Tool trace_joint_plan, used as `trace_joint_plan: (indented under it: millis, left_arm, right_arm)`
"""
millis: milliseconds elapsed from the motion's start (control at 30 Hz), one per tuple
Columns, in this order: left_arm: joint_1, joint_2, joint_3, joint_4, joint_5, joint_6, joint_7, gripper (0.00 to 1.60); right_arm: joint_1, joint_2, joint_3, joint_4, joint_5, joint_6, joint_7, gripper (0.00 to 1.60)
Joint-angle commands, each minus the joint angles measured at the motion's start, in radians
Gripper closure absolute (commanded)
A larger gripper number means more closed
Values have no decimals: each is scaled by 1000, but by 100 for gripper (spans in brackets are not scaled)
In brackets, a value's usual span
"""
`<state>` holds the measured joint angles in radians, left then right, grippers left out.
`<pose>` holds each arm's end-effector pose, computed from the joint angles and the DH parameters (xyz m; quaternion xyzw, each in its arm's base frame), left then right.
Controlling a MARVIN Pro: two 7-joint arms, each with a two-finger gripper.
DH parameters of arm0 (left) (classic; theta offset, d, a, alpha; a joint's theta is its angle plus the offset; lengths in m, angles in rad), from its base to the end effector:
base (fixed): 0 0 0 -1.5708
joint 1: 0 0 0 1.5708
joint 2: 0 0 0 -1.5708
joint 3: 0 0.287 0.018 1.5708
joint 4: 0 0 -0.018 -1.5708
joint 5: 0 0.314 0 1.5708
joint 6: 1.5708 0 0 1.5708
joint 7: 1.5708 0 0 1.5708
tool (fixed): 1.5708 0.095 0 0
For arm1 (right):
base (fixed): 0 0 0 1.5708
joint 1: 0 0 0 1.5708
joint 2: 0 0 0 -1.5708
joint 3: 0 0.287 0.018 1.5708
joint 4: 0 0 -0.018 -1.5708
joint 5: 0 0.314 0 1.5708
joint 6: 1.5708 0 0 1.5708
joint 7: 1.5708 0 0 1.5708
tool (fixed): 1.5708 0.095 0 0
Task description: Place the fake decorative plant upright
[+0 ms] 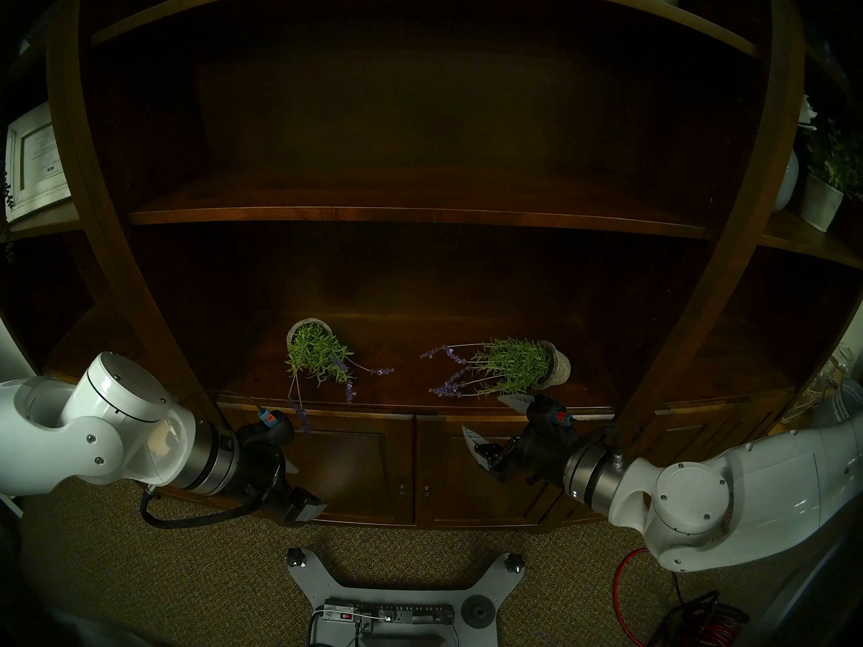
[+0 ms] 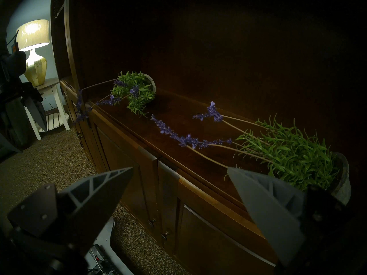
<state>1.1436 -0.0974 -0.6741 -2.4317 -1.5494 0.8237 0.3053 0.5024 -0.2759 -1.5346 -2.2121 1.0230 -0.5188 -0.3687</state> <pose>0.2378 0.0065 -0.1959 0.9123 -0.3343 0.1938 0.1355 0.2400 -0.0514 -0.2602 -0.7725 -0.2888 -0.5380 0.1744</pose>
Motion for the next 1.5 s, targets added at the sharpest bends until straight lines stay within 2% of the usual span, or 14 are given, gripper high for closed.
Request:
trace_joint_plan:
  millis: [0,800,1067,1267,1433,1467]
  left_arm:
    - [-11,-3,-13,-1,0,2,2,0]
    - [-10,-3,-13,-1,0,2,1,0]
    - [-10,-3,-13,-1,0,1,1,0]
    - [-10,-3,-13,-1,0,1,1,0]
    - [-10,-3,-13,-1,0,1,1,0]
    - [-10,-3,-13,-1,1,1,1,0]
  right_arm:
    - [10,1,13,-3,0,-7,-1,0]
    - [10,-1,13,-3,0,-8,-2,0]
    - [49,-3,1,-32,17,24,-27,0]
    - [95,9,-32,-72,10,46,-53,0]
    - [138,21,-78,-97,-3,52,-76,0]
    - [167,24,-106,-102,-3,53,-75,0]
